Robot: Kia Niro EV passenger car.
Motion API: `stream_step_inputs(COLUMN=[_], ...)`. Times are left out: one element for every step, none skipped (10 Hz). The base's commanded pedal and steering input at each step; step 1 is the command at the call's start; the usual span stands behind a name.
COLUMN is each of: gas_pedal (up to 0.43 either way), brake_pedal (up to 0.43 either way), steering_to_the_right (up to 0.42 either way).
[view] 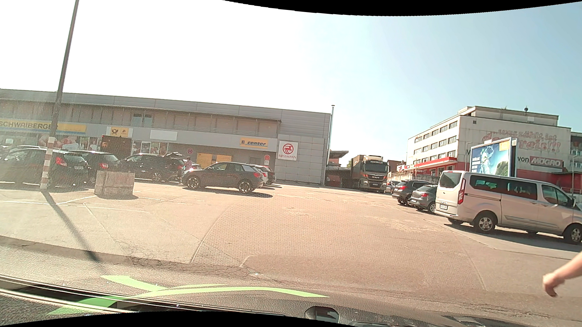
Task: Follow the waypoints while adhering to traffic rules and regulations
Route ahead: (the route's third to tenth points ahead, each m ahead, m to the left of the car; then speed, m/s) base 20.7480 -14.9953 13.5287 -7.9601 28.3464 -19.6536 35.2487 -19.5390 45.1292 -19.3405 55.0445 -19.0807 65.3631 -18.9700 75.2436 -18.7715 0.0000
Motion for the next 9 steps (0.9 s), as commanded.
stream_step_inputs(gas_pedal=[0.0,0.0,0.0,0.0,0.0,0.0,0.0,0.0,0.0], brake_pedal=[0.378,0.378,0.378,0.378,0.378,0.378,0.372,0.354,0.329], steering_to_the_right=[-0.051,-0.051,-0.052,-0.052,-0.051,-0.051,-0.051,-0.051,-0.051])
